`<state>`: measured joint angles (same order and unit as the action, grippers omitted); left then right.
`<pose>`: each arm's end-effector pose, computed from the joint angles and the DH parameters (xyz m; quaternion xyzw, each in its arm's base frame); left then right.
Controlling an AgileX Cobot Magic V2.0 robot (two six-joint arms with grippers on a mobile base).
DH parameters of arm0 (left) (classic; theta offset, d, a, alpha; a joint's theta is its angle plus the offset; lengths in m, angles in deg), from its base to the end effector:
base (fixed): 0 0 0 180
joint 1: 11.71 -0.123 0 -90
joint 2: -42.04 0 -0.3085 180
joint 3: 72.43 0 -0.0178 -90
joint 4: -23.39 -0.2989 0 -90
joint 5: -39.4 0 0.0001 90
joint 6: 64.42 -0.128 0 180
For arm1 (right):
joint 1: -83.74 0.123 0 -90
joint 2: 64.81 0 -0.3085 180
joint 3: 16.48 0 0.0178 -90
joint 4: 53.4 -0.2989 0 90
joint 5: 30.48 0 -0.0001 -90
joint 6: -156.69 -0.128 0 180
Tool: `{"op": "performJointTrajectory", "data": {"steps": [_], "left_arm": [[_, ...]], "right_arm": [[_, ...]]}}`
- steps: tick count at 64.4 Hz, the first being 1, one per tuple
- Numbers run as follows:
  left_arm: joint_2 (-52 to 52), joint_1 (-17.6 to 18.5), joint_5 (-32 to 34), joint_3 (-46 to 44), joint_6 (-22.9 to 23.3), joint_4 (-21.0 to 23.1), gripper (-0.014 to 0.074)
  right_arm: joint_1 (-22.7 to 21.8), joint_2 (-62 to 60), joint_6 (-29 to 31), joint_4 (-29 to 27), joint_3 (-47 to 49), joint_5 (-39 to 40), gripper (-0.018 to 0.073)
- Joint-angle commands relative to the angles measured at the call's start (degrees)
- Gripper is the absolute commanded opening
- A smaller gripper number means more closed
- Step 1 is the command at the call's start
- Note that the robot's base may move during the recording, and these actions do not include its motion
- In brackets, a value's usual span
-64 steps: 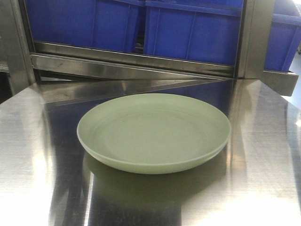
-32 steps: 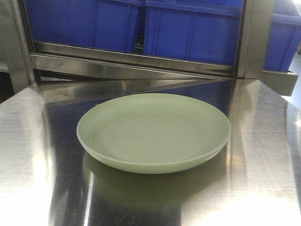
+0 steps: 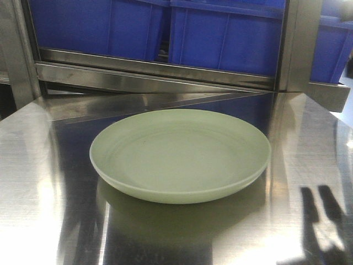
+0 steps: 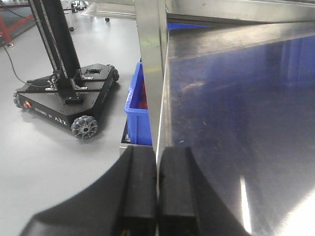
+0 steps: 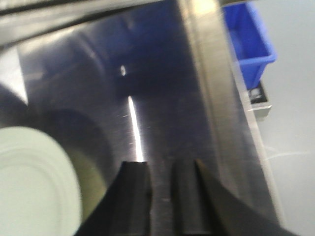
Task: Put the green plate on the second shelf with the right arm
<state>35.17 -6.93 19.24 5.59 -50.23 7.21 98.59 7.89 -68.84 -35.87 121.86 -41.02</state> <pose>0.1139 0.0028 0.1727 0.0106 0.7893 0.0180 0.6137 0.2853 0.0683 0.2382 0.1162 0.8768 0.1486 0.4424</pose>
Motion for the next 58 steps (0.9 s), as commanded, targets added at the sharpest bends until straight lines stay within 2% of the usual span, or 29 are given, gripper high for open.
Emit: {"op": "performJointTrajectory", "data": {"steps": [1, 14, 24, 36, 58], "left_arm": [[1.30, 0.45, 3.31, 2.37, 0.13, -0.09, 0.0125], [1.30, 0.45, 3.31, 2.37, 0.13, -0.09, 0.0125], [1.30, 0.45, 3.31, 2.37, 0.13, -0.09, 0.0125], [1.30, 0.45, 3.31, 2.37, 0.13, -0.09, 0.0125], [1.30, 0.45, 3.31, 2.37, 0.13, -0.09, 0.0125]], "right_arm": [[3.30, 3.71, -0.24, 0.61, 6.39, -0.49, 0.0345], [9.25, 12.29, -0.24, 0.61, 14.45, -7.05, 0.0344], [11.83, 16.32, -0.24, 0.42, 17.88, -8.36, 0.0344], [13.18, 20.37, -0.24, -1.27, 20.80, -11.12, 0.0344], [13.91, 24.73, -0.24, -1.62, 21.37, -11.59, 0.0344]]}}
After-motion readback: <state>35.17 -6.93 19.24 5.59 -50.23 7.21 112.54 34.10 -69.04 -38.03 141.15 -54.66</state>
